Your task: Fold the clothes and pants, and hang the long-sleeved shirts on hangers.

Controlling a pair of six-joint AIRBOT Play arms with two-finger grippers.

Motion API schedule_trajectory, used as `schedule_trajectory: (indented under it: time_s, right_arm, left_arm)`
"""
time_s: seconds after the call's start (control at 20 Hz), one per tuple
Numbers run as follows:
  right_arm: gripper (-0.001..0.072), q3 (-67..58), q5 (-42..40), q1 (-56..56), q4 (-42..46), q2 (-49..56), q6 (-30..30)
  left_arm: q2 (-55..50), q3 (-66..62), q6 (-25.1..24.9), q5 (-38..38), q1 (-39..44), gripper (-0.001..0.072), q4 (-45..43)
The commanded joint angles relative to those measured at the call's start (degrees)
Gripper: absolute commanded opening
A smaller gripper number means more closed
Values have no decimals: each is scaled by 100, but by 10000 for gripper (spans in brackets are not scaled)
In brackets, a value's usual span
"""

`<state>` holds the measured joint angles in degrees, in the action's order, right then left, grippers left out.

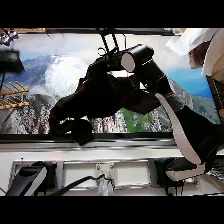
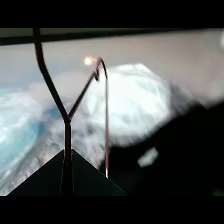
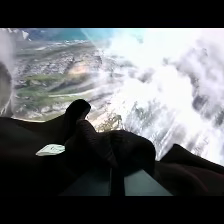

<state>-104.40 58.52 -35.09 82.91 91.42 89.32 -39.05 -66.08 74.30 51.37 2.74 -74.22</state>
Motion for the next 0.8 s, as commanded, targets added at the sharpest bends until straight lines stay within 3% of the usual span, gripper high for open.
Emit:
schedule_trajectory:
  time_s: [0.0, 0.15, 0.3, 0.5, 0.75]
  right_arm:
    - [34, -7, 282, 39, -20, -15, -31]
    - [34, -7, 466, 15, -22, -17, -31]
    - [34, -7, 649, 15, -24, -17, -28]
    - [34, -7, 828, 4, -70, -24, -28]
    - [34, -7, 809, 4, -66, -90, -28]
  left_arm:
    - [1370, 1049, -1010, 680, 566, 14, -162]
    - [1884, 1333, -1622, 699, 568, 13, -177]
    - [2135, 1333, -1700, 533, 570, 14, -160]
    - [2081, 1333, -2514, 564, 590, 14, 627]
    - [1797, 1333, -2745, 568, 678, 14, 1244]
